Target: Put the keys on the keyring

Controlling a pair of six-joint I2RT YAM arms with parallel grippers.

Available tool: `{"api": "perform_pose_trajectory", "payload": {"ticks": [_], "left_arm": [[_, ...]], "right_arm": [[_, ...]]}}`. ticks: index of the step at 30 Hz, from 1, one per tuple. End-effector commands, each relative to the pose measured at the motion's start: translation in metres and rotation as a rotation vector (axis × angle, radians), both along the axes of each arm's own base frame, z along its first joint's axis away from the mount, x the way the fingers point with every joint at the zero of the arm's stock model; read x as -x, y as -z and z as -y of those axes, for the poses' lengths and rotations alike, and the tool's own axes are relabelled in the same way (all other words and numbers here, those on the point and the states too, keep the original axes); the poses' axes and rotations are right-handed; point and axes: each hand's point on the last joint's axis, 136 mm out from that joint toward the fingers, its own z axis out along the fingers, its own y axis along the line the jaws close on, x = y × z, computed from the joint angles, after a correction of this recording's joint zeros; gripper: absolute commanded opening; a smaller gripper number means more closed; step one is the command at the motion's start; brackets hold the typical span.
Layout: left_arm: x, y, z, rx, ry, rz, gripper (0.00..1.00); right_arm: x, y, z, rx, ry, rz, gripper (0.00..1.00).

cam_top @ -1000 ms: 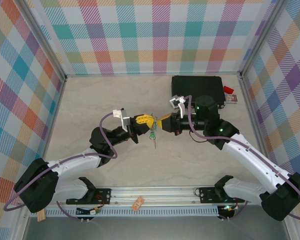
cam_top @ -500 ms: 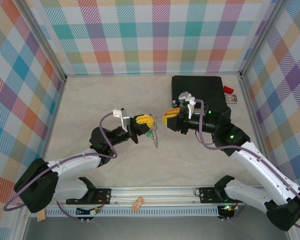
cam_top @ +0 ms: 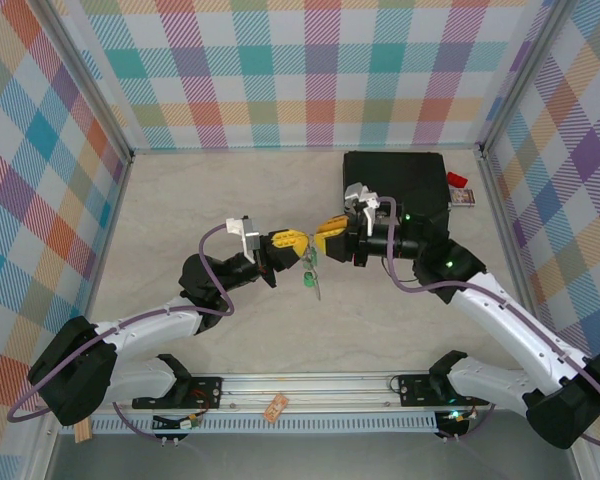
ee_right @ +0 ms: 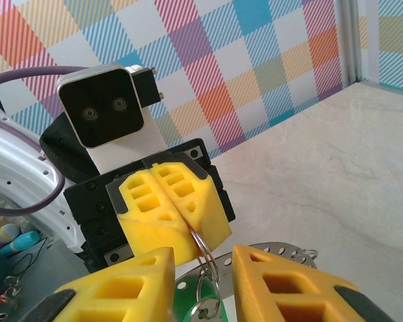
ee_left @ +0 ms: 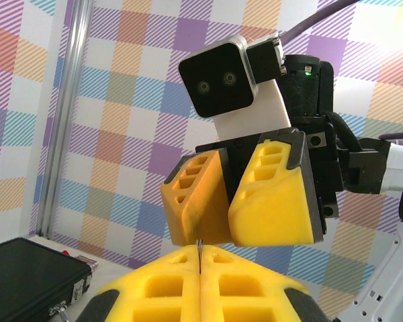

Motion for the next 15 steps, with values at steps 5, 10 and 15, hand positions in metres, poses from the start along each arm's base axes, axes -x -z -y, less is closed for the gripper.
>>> {"api": "perform_pose_trajectory", "payload": {"ticks": [5, 10, 15], "left_arm": [[0.011, -0.034, -0.004, 0.083, 0.025, 0.090, 0.00], [0.011, -0.035, -0.004, 0.084, 0.027, 0.091, 0.00], [0.012, -0.034, -0.003, 0.081, 0.035, 0.089, 0.00]], "right_arm": [[0.002, 0.004, -0.005, -0.012, -0.045, -0.009, 0.28], [0.000, 0.007, -0.007, -0.012, -0.043, -0.017, 0.25], [0.000, 0.007, -0.009, -0.020, -0.062, -0.023, 0.23]]}}
